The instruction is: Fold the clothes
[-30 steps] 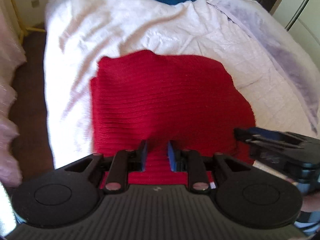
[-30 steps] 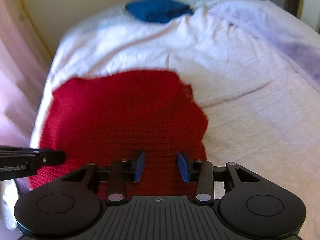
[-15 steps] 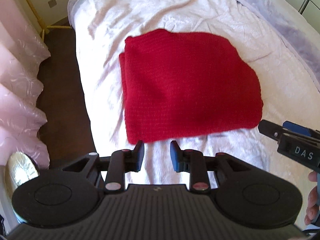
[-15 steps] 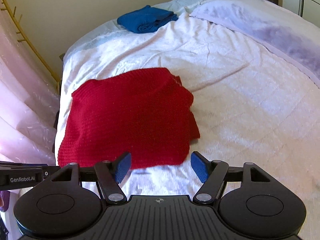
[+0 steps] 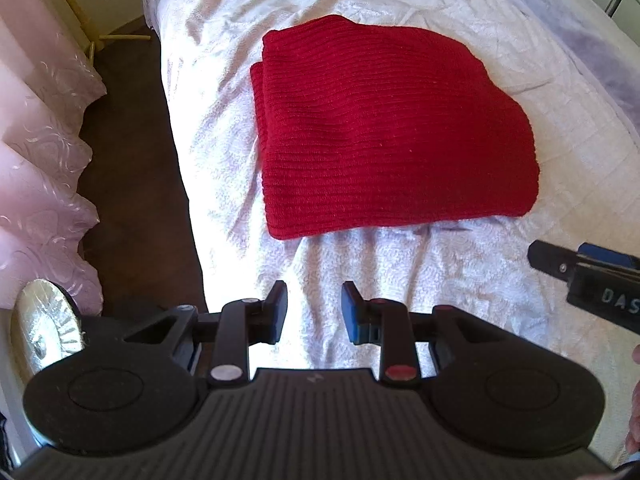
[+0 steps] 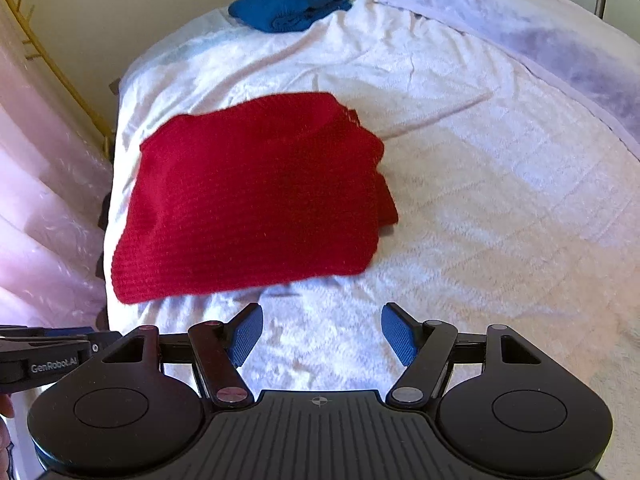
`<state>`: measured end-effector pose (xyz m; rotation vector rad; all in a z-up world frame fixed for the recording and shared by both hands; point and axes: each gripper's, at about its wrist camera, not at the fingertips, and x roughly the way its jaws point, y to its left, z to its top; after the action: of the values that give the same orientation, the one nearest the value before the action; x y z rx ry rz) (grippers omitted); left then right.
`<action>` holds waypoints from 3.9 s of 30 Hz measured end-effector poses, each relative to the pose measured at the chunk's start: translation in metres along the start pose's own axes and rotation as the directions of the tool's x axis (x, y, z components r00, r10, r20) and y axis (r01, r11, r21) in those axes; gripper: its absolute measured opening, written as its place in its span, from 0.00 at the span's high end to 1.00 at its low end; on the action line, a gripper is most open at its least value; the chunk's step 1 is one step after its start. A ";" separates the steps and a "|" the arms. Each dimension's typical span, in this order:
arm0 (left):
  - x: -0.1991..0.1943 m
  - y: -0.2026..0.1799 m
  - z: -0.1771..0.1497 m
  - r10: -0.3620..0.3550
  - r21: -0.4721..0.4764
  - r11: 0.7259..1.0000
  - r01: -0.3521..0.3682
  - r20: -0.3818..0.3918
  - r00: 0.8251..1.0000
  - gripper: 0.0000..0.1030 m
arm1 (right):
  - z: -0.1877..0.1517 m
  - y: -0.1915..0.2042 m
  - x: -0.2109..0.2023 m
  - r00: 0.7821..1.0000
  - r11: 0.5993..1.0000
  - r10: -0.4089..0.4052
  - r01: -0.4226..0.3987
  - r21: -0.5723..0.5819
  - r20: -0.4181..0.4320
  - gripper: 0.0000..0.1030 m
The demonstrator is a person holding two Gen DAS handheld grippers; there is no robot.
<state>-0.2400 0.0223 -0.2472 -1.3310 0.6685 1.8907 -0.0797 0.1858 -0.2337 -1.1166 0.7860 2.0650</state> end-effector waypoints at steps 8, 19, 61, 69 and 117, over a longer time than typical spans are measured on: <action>0.002 0.007 -0.016 -0.024 -0.024 0.999 0.024 -0.011 1.000 0.73 | -0.008 0.007 0.011 0.996 0.998 -0.057 0.056 -0.020 -0.073 0.33; 0.008 0.012 -0.029 -0.018 -0.040 0.999 0.016 -0.034 0.999 0.73 | -0.012 0.017 0.019 0.992 0.995 -0.076 0.069 -0.074 -0.097 0.33; 0.140 0.163 0.026 -0.630 -0.589 0.422 0.689 0.356 0.690 0.47 | 0.041 -0.125 0.086 0.955 0.785 0.264 -0.294 0.545 0.136 0.33; 0.150 0.167 0.043 -0.650 -0.517 0.419 0.746 0.402 0.645 0.45 | 0.032 -0.137 0.091 0.944 0.735 0.286 -0.327 0.593 0.166 0.33; 0.158 0.148 0.075 -0.749 -0.333 0.467 0.819 0.344 0.566 0.82 | 0.093 -0.136 0.200 0.710 0.573 0.690 -0.655 0.494 0.141 0.65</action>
<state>-0.4338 0.0294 -0.3694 -1.3994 -0.5121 1.3309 -0.1038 0.3903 -0.3914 -0.6049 1.9194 2.1636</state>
